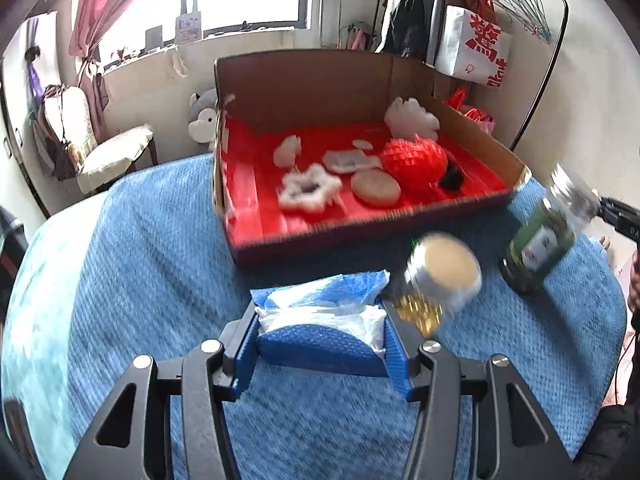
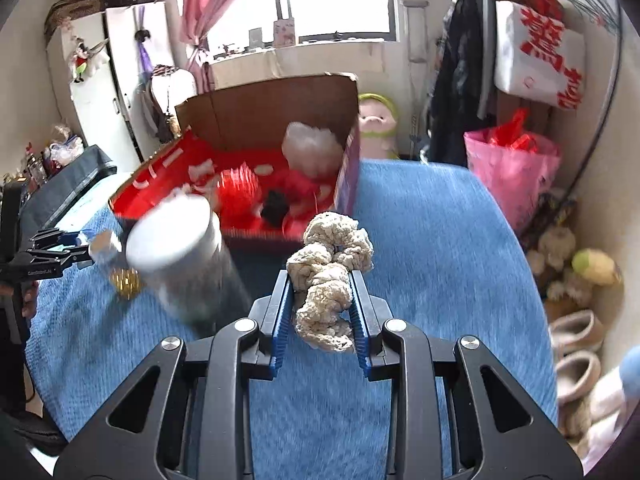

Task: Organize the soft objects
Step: 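Carry the tissue pack and scrunchie into the box with both grippers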

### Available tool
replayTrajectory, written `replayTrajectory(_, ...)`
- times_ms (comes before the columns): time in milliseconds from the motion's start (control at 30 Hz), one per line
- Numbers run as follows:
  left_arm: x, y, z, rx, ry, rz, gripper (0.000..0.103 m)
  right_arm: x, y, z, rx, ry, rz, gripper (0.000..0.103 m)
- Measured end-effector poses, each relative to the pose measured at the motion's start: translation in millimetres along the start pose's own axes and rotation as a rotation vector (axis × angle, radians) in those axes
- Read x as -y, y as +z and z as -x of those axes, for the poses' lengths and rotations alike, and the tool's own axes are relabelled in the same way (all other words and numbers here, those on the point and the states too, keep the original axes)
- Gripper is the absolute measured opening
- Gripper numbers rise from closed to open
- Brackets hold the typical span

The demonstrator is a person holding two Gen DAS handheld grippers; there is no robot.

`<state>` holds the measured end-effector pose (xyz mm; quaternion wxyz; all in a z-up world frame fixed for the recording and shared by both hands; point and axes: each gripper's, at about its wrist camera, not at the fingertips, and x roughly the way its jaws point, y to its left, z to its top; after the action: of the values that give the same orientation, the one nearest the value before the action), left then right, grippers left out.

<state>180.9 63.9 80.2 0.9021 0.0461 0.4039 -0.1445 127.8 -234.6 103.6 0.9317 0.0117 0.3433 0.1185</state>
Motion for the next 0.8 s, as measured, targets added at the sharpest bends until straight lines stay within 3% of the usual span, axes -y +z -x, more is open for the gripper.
replayTrajectory(533, -2.1, 104.4, -30.2, 0.011, -0.121, -0.07, 0.056, -29.2, 116.6, -79.8, -0.084, 0.173, 0.172, 0.026)
replayTrajectory(800, 12.5, 168.1, -88.4, -0.02, -0.177, -0.165, 0.056, -52.2, 182.0, -166.5, -0.218, 0.198, 0.258, 0.026)
